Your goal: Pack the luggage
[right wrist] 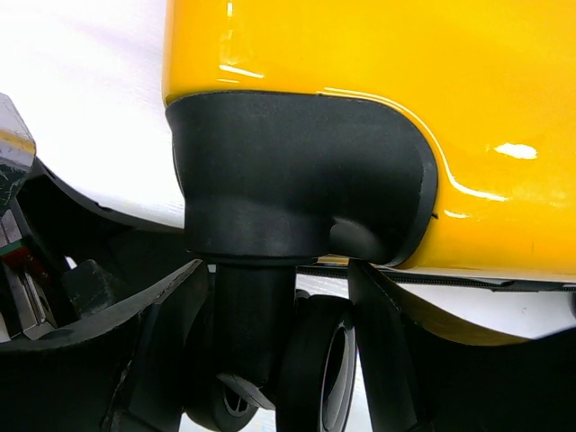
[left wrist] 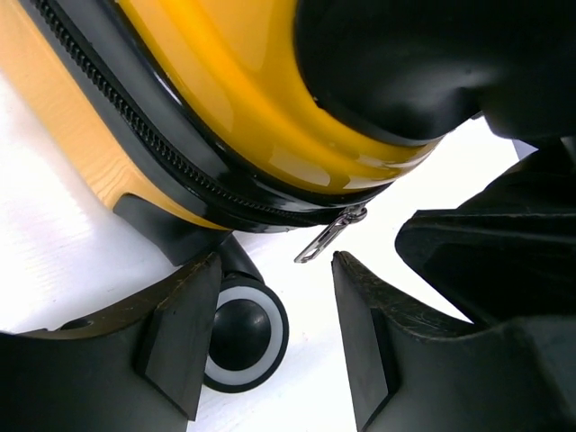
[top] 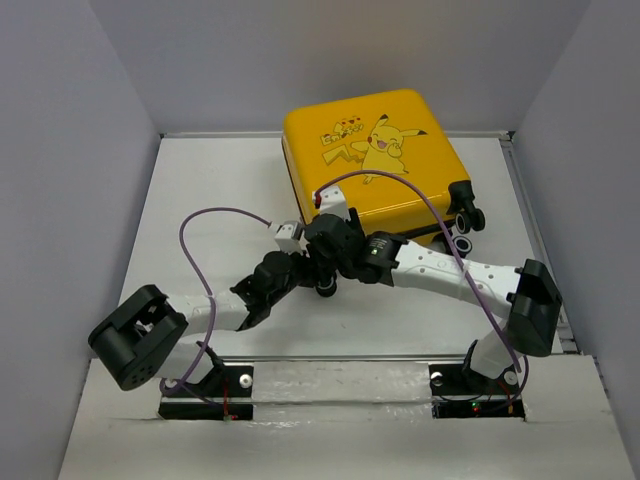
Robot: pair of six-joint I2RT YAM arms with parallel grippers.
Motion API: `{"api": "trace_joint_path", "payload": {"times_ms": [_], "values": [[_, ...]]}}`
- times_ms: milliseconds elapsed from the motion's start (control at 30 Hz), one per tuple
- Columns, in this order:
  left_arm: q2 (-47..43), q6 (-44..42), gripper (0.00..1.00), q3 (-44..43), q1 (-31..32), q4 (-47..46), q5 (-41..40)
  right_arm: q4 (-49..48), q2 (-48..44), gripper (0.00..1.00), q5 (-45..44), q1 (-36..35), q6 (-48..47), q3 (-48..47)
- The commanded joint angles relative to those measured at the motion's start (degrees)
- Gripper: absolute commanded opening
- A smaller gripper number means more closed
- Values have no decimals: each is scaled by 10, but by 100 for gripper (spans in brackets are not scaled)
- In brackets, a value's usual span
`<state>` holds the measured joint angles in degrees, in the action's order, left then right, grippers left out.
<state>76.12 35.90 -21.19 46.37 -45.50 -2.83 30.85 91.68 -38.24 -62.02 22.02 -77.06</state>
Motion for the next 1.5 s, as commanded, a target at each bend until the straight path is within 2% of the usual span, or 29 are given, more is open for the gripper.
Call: {"api": "trace_joint_path", "payload": {"times_ms": [0,233,333,400,500,667,1000,1467], "values": [[6,7,62,-25,5,-150,49,-47,-4,7,33,-3,-18,2],[3,20,51,-23,6,-166,84,-52,4,7,34,-3,-18,1],[-16,26,53,-9,6,-161,72,-55,4,7,37,-3,-17,2],[-18,28,59,-10,6,-165,67,-62,3,7,42,-3,-14,6],[5,30,60,-24,6,-180,71,-71,-2,7,51,-3,-12,12],[29,42,60,-27,6,-238,66,-88,-8,7,69,-3,-10,28],[15,37,53,-29,7,-251,63,-99,-33,7,102,-3,-8,45],[47,42,51,-54,14,-289,41,-120,-62,7,177,-3,-2,70]]}}
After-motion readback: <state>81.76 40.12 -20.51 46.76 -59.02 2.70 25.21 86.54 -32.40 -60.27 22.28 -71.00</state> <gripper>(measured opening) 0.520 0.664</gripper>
